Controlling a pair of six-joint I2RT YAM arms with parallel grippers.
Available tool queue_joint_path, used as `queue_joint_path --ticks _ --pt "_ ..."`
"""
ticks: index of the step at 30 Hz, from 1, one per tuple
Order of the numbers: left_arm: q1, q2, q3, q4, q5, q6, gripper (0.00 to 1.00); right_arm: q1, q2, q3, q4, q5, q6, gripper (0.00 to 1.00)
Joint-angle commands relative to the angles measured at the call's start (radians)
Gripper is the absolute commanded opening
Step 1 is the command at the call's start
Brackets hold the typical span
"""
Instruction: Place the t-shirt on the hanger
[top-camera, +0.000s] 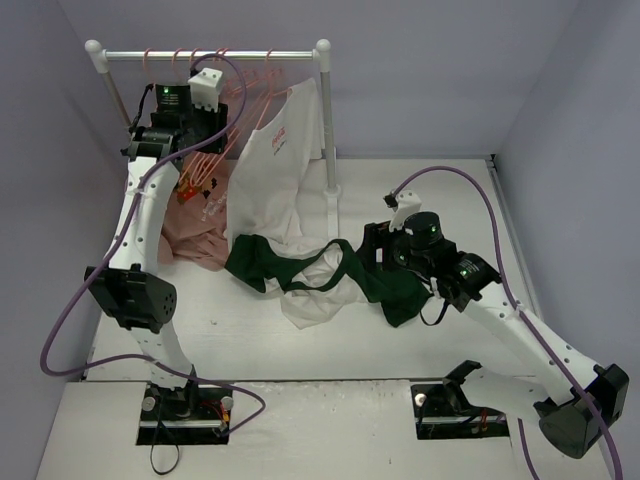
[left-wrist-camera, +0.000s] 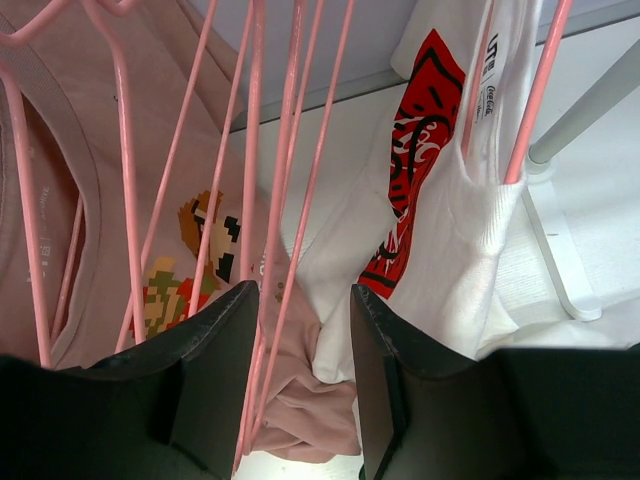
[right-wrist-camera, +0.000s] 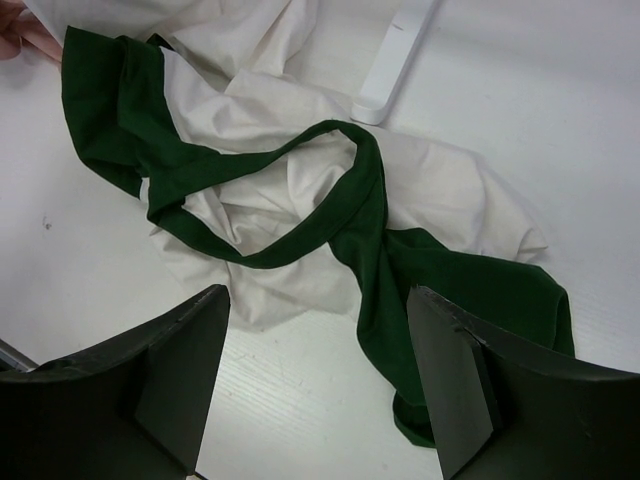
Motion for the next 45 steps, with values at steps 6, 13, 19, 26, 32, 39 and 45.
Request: queue_joint_path --ticks 6,13,19,26,32,39,45 --pt "0.008 0.007 0.028 0.045 -0.016 0.022 0.37 0.006 0.001 -0.003 0.032 0.000 0.001 0.69" --pt "0.008 0.032 0.038 0.045 -0.033 0.031 0.37 0.006 0.009 -0.004 0.032 -0.007 -0.003 0.70" --pt "0.008 0.039 0.038 0.045 -0.047 0.038 0.37 0.006 0.011 -0.008 0.032 -0.011 -0.004 0.70" --pt "0.007 0.059 0.031 0.044 -0.008 0.031 0.23 0.006 0.023 -0.009 0.032 -0.014 -0.008 0.70" --pt "0.007 0.062 0.037 0.047 0.021 0.005 0.07 0.006 0.030 -0.010 0.033 -0.011 -0.011 0.70" --pt "0.008 0.056 0.042 0.049 0.069 -0.023 0.00 0.008 0.039 -0.004 0.033 -0.011 -0.017 0.70" --pt "0.005 0.003 0.039 0.087 0.088 -0.025 0.00 0.008 0.043 -0.004 0.032 -0.013 -0.018 0.70"
